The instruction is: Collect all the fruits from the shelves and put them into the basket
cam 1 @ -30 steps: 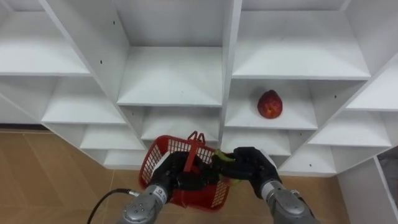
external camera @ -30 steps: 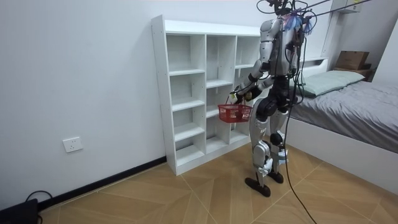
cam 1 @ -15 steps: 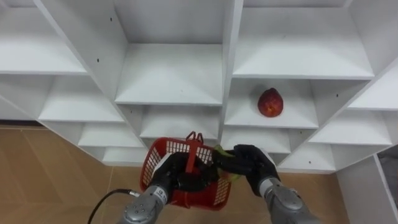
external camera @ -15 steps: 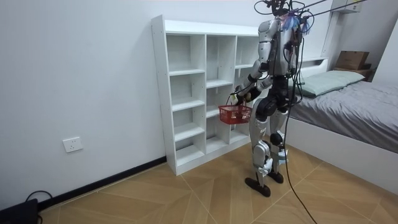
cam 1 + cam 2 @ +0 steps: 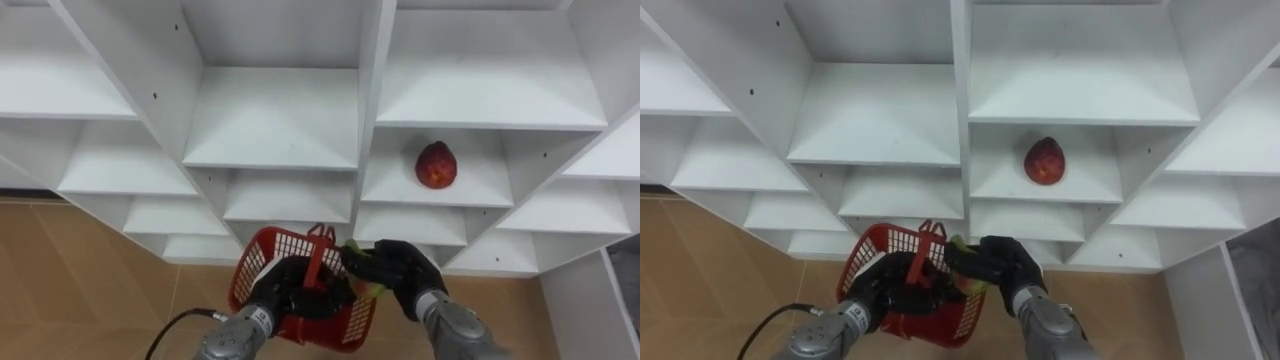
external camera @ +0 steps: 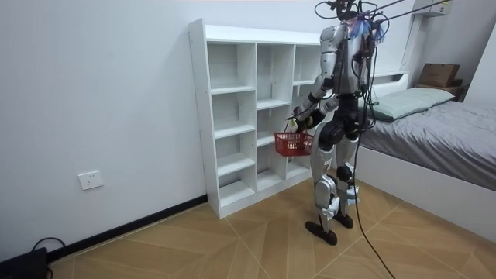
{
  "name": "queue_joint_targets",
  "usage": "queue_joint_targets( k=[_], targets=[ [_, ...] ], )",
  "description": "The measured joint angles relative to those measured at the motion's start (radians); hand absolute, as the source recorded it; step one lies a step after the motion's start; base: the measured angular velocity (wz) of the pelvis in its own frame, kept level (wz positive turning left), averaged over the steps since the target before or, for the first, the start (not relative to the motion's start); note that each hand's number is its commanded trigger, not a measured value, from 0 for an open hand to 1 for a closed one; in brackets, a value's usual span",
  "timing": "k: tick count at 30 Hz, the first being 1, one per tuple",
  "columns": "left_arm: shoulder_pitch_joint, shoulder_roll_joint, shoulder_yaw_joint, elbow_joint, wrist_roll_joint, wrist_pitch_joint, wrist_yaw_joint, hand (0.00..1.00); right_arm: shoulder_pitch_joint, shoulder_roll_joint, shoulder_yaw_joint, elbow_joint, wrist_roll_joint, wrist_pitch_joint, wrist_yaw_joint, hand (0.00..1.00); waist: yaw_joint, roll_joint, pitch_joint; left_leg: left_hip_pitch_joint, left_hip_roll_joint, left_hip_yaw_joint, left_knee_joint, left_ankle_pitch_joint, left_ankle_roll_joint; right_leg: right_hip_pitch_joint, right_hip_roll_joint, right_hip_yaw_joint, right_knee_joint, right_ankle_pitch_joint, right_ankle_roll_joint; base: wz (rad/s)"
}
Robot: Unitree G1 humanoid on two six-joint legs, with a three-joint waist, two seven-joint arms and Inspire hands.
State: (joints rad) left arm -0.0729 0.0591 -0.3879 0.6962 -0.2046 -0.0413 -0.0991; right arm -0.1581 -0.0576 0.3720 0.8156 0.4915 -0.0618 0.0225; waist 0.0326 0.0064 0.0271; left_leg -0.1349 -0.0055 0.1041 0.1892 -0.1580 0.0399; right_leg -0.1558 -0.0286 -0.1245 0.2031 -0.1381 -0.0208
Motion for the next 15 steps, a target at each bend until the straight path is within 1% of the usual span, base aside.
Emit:
queue_joint_targets(
  k=[1,8,15],
  targets=[
    [0.0,0.0,0.0,0.0,0.0,0.0,0.0,1.0,0.0,0.001,0.0,0.001,0.002,0.0,0.003,0.0,0.001,0.0,0.0,0.0,0.0,0.0,0.0,0.0,0.0,0.0,0.0,0.0,0.0,0.0,0.0,0.0],
    [-0.001,0.002,0.0,0.0,0.0,0.0,0.002,1.0,0.0,0.004,0.011,0.004,0.02,0.0,0.023,0.0,0.002,-0.001,-0.0001,0.0,-0.001,0.001,0.001,0.0,0.0,-0.001,0.001,-0.001,0.001,0.0,0.0,0.0],
    [-0.001,0.002,0.001,-0.001,0.0,0.0,-0.002,1.0,0.0,-0.004,0.014,0.004,0.012,0.0,0.053,0.0,0.001,-0.001,-0.0005,0.0,0.001,-0.001,0.003,0.0,0.0,0.0,0.0,-0.001,0.003,0.0,0.0,0.0]
  ],
)
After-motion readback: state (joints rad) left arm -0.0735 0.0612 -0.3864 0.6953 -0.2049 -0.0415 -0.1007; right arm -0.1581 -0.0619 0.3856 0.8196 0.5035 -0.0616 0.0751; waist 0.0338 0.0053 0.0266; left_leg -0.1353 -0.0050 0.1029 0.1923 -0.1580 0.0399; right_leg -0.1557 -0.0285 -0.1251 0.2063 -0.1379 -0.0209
